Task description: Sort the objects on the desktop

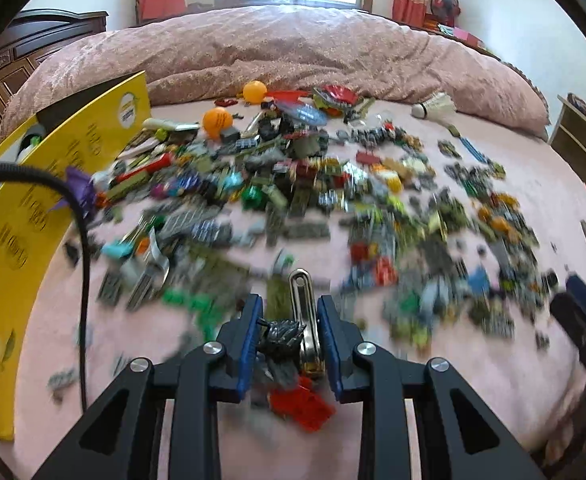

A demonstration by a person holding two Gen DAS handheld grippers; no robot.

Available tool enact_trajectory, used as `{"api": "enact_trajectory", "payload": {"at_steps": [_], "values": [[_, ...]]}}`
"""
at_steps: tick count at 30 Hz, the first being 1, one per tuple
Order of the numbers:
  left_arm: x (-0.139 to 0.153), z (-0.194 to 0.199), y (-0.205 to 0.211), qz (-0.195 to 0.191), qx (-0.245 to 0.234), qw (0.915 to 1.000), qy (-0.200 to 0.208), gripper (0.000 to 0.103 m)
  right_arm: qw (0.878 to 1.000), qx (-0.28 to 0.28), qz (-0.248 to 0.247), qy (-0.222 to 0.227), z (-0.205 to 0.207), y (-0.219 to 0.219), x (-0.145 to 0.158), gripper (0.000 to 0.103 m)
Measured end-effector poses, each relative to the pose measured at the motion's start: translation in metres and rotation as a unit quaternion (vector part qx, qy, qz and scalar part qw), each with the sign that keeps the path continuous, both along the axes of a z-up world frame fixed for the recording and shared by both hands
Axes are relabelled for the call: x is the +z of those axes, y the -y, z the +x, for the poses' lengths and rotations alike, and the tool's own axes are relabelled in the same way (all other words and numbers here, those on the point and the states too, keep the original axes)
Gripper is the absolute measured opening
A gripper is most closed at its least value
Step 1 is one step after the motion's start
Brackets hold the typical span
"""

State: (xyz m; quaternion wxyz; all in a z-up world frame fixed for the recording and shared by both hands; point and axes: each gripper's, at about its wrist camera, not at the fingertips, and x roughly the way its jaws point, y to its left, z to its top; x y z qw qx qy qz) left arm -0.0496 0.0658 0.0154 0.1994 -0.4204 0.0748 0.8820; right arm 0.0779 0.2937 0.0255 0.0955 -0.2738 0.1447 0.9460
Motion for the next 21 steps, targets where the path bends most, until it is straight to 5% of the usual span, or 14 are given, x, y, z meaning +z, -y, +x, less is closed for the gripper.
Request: {"api": "enact_trajectory", "payload": {"at_steps": [4,7,12,21], "values": [[0.001,0.023,0.018,0.006,0.007,0.9999,-0.013,0.03,1.0,0.01,0.001,-0.002,0.006,0.01,0.0,0.103],[0.002,0.032,0.03,0.007,0.015,0.9996,-0.023,0.044,1.0,0.022,0.004,0.003,0.011,0.019,-0.003,0.103],[0.004,0.039,0.048,0.016,0.035,0.9988,-0.031,0.05,0.998,0.051,0.023,0.01,0.026,0.041,-0.011,0.103],[0.004,0.037,0.083,-0.007,0.1,0.9928,-0.065,0.052,0.994,0.094,0.053,0.017,0.034,0.074,-0.025,0.103]]}}
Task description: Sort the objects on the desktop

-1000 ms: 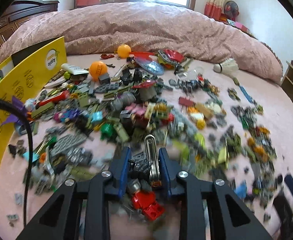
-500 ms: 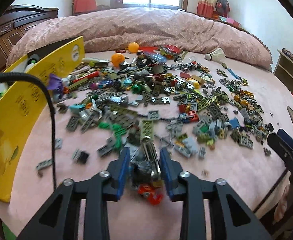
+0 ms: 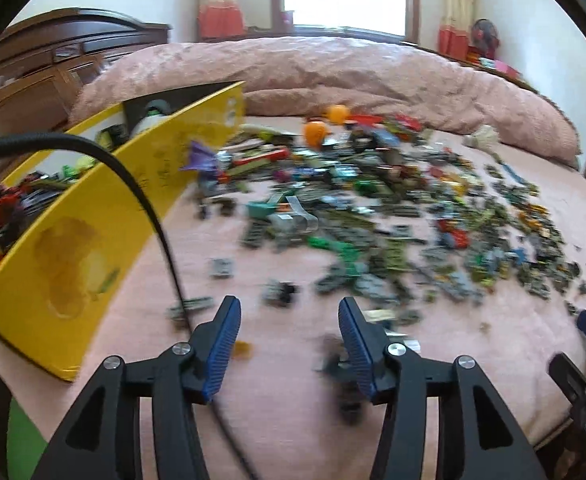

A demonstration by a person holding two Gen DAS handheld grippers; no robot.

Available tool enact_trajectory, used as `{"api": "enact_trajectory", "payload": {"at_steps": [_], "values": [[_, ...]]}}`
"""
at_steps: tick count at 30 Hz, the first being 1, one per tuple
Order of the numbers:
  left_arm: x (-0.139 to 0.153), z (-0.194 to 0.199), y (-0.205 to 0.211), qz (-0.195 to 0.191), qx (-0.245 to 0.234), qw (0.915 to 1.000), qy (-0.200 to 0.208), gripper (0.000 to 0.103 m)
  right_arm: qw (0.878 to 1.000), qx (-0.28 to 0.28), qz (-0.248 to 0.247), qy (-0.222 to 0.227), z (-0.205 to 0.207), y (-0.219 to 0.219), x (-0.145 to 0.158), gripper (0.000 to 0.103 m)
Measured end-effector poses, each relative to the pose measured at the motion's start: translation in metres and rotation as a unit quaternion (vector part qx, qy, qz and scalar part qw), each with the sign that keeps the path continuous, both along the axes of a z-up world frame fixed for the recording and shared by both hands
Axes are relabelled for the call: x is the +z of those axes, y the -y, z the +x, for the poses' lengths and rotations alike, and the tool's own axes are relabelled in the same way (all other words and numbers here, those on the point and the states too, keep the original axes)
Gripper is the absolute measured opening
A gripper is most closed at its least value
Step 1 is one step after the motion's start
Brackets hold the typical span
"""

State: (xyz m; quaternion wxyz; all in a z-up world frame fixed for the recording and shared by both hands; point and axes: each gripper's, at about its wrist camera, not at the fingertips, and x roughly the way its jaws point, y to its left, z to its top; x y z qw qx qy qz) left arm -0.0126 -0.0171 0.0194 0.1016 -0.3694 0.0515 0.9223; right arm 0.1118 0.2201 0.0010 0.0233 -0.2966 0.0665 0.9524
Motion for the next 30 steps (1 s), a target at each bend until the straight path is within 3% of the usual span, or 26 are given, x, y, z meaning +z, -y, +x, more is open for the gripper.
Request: {"api": "enact_trajectory", "payload": {"at_steps": [4,7,10,18,23,27,30], "values": [[0.004,0.0,0.025,0.038,0.018,0.9991,0.006,0.052,1.0,0.009,0.008,-0.003,0.002,0.007,-0.001,0.103],[0.009,0.008,0.036,0.077,0.002,0.9968,0.02,0.052,1.0,0.012,0.008,-0.005,0.003,0.009,-0.002,0.103],[0.009,0.022,0.036,0.089,-0.02,0.9954,0.028,0.052,1.0,0.014,0.007,-0.004,0.003,0.01,-0.003,0.103],[-0.011,0.053,0.008,0.032,-0.075,0.9966,0.01,0.055,1.0,0.022,0.014,0.0,0.006,0.019,-0.006,0.103],[-0.017,0.043,0.009,-0.018,-0.024,0.9993,-0.023,0.055,0.999,0.025,0.025,-0.002,0.011,0.024,-0.006,0.103],[-0.01,0.033,0.042,0.037,0.034,0.9986,-0.019,0.055,0.999,0.026,0.028,-0.002,0.011,0.026,-0.006,0.103],[-0.008,0.035,0.05,0.07,0.018,0.9973,-0.011,0.055,0.999,0.031,0.029,0.0,0.009,0.028,-0.007,0.103]]}}
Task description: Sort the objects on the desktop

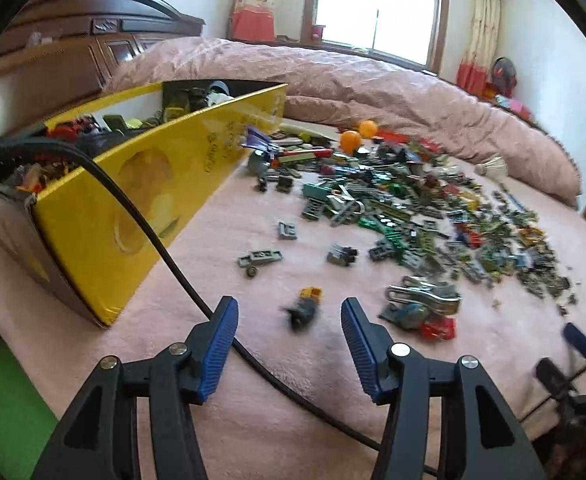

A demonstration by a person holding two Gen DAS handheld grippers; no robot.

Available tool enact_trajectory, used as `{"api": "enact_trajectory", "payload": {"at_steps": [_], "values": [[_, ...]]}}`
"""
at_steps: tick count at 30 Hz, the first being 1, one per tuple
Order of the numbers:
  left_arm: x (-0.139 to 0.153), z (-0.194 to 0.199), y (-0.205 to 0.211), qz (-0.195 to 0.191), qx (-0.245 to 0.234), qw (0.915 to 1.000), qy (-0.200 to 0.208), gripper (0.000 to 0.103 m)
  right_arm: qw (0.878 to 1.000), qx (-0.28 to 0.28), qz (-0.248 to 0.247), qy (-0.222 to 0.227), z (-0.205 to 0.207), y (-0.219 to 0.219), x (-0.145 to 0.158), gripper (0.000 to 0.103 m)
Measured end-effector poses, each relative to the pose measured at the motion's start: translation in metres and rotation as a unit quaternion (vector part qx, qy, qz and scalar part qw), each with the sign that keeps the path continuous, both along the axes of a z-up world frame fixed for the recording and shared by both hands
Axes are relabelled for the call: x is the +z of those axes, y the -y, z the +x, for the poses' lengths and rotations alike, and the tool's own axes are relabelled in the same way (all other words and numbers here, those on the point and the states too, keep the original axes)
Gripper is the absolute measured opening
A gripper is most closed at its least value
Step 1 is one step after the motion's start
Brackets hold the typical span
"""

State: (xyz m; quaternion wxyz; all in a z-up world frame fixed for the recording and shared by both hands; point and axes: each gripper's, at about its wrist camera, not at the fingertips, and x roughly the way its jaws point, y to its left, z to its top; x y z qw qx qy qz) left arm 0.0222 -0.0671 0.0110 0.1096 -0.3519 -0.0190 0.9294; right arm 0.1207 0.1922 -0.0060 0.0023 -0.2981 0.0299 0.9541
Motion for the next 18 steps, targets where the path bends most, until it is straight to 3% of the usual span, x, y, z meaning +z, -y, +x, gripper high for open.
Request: {"api": "enact_trajectory", "payload": {"at_steps": [7,12,14,15,16,18], "values": [[-0.011,0.004,-0.019,-0.044,-0.03,0.9984,-0.019,0.055,1.0,0.009,0.013,0.001,0.0,0.007,-0.003,0.103],[-0.017,-0.01,-0.012,-0.024,-0.006,0.9993,-0.03,0.055,1.0,0.008,0.018,-0.004,0.001,0.008,-0.007,0.103],[-0.017,-0.011,-0.008,-0.017,0.001,0.9994,-0.031,0.042,1.0,0.008,0.02,-0.005,0.001,0.009,-0.008,0.103],[-0.018,-0.011,-0.006,-0.018,0.003,0.9994,-0.029,0.023,1.0,0.009,0.019,-0.006,0.0,0.008,-0.008,0.103],[-0.018,-0.011,-0.005,-0.016,0.0,0.9995,-0.025,0.017,1.0,0.009,0.017,-0.006,0.0,0.007,-0.008,0.103],[-0.016,-0.009,-0.003,-0.012,-0.003,0.9996,-0.026,0.017,1.0,0.009,0.015,-0.007,0.0,0.006,-0.009,0.103]]}}
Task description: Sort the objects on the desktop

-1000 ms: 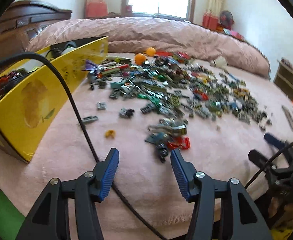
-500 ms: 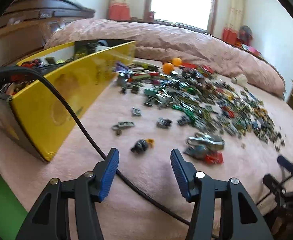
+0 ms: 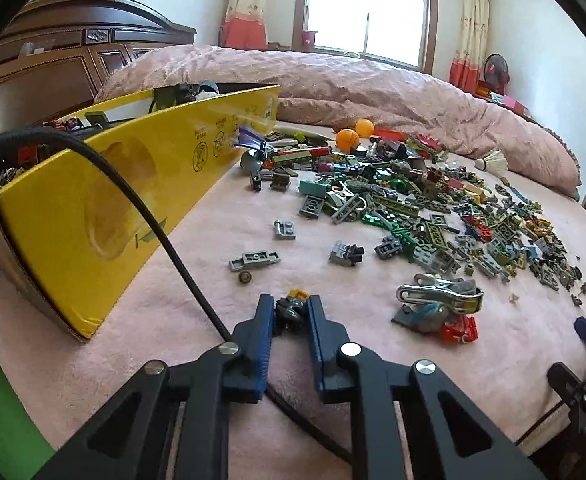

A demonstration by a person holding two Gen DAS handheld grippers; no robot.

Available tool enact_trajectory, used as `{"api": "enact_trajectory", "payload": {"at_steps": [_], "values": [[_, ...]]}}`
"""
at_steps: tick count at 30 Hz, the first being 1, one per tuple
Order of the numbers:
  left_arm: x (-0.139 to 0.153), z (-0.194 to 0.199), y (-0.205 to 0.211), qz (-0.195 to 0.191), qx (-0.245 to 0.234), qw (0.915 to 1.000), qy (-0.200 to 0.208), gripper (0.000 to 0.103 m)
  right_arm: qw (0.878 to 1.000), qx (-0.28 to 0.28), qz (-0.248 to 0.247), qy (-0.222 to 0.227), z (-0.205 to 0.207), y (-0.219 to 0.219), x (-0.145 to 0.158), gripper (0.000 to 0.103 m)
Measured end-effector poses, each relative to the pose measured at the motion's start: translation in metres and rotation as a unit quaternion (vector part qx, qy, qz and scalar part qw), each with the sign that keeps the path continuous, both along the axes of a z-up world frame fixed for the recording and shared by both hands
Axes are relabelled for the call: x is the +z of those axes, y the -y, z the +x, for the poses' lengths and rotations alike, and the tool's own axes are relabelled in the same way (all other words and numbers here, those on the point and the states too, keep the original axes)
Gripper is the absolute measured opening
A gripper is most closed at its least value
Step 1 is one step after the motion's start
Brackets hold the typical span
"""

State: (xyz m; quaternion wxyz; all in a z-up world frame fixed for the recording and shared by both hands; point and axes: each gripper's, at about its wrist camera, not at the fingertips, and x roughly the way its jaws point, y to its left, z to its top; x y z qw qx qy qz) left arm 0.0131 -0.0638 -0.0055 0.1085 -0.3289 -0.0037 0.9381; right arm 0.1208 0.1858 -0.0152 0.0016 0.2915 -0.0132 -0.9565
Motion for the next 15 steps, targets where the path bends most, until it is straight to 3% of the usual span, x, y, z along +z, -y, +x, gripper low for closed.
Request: {"api": "enact_trajectory", "payload": {"at_steps": [5,11,15], "values": [[0.007,0.01,0.002,0.005,-0.006,0.9999,-0.006,0.017,1.0,0.002,0.0,-0.001,-0.001,0.002,0.001,0.103],[0.01,0.017,0.003,0.012,-0.005,0.9999,-0.005,0.017,0.999,0.042,-0.023,-0.026,-0.01,0.017,0.014,0.099],[0.016,0.024,0.003,0.015,-0.006,0.9998,-0.012,0.017,0.998,0.045,-0.021,-0.035,-0.029,0.032,0.013,0.075]]}}
